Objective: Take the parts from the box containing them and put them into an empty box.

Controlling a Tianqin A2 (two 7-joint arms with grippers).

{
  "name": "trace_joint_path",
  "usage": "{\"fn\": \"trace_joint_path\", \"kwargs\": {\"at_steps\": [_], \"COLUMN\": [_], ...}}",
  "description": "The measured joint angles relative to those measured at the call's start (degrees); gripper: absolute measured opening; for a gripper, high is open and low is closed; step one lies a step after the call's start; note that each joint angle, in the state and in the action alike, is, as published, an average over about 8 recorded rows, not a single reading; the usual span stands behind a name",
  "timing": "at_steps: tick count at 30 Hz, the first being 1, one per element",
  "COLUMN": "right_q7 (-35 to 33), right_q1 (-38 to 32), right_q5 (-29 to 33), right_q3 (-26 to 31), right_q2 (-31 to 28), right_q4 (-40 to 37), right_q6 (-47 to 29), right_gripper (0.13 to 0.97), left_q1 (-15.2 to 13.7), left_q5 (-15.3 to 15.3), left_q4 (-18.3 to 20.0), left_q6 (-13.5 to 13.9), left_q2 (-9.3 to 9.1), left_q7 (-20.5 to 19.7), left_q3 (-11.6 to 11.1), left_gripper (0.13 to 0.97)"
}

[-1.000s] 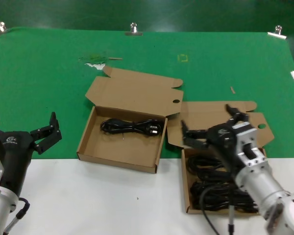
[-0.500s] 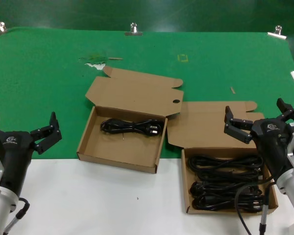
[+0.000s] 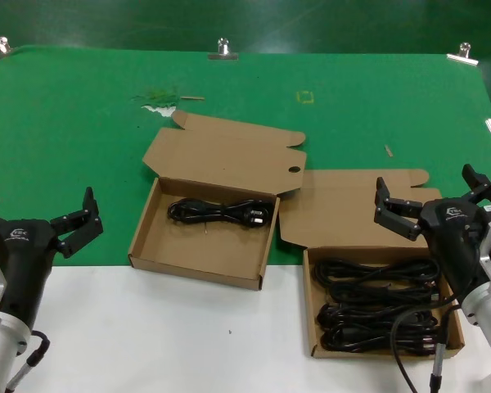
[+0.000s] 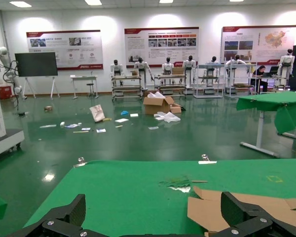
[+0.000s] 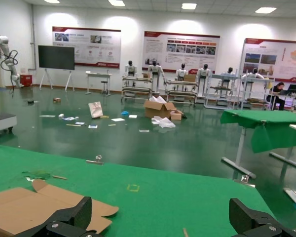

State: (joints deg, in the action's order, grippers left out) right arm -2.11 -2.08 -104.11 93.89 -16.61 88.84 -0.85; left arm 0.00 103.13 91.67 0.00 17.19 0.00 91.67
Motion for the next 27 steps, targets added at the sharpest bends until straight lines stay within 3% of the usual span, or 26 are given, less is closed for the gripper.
{"fn": "trace_joint_path", "kwargs": {"at_steps": [27], "right_q7": [0.00], "right_q1": [0.00], "right_q5": [0.00], "right_q3": [0.00], "right_q2": [0.00], "right_q4": [0.00], "right_q6": [0.00], "right_gripper": [0.966], "left_q1": [0.00], "left_q5": [0.00], "left_q4": [0.00], "left_q6": [0.00], "left_q2": [0.00], "left_q7": [0.00], "left_q3": [0.00], "left_gripper": [0.966]}}
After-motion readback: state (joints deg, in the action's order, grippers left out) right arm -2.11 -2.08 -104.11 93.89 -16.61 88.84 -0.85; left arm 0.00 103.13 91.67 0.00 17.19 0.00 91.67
